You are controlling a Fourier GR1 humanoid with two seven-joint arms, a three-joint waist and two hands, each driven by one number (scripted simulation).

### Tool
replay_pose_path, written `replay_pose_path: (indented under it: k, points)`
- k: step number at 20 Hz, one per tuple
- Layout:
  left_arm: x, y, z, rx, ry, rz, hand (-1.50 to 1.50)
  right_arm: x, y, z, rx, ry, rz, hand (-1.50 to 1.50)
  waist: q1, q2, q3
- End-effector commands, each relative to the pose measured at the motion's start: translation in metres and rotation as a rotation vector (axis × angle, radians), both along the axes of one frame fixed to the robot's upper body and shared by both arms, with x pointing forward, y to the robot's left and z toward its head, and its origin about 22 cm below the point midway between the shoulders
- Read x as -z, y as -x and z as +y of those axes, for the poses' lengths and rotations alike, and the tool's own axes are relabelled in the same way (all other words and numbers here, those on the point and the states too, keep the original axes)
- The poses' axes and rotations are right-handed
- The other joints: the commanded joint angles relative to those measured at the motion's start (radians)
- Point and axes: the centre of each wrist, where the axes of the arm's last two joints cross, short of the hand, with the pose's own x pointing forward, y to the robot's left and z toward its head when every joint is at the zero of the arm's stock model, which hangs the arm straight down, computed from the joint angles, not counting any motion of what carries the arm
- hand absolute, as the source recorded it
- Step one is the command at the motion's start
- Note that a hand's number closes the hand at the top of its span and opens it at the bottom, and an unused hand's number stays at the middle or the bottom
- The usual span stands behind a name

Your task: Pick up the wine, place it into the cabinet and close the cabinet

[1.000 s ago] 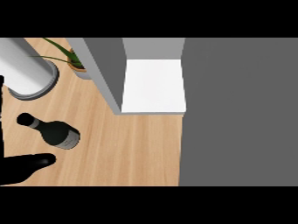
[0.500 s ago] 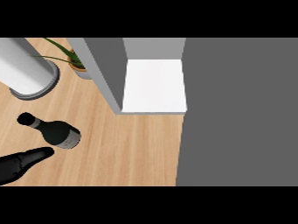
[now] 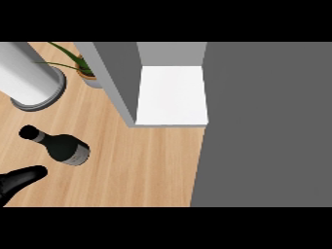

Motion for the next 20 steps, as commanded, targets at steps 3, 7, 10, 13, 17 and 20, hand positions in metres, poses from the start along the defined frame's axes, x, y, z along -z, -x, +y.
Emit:
replay_pose_path:
  k: [3,7,10,13,17,20]
  points:
    - [-0.012,0.005,0.004,-0.029,-0.007,0.019,-1.50,-0.032,0.032,-0.003,0.044,0.008,-0.045,-1.50,0.000,0.000,-0.001]
    - [0.005,-0.002,-0.009,-0.028,-0.002,0.041,-1.50,-0.025,0.019,-0.004,0.044,0.009,-0.071,-1.50,0.000,0.002,0.000]
    - [0.010,-0.015,0.005,-0.063,-0.012,0.074,-1.50,-0.031,0.032,0.004,0.046,-0.009,-0.045,-1.50,-0.007,0.000,-0.001]
    - [0.017,-0.014,0.008,-0.072,-0.013,0.087,-1.50,-0.032,0.032,0.005,0.060,0.001,-0.047,-1.50,-0.008,-0.001,-0.001]
    - [0.020,-0.011,0.021,-0.093,0.006,0.081,-1.50,-0.033,0.038,0.017,0.042,-0.017,-0.046,-1.50,-0.010,-0.004,-0.002]
    - [0.033,-0.010,0.024,-0.107,0.001,0.098,-1.50,-0.042,0.044,0.005,0.054,-0.002,-0.052,-1.50,-0.011,-0.004,-0.002]
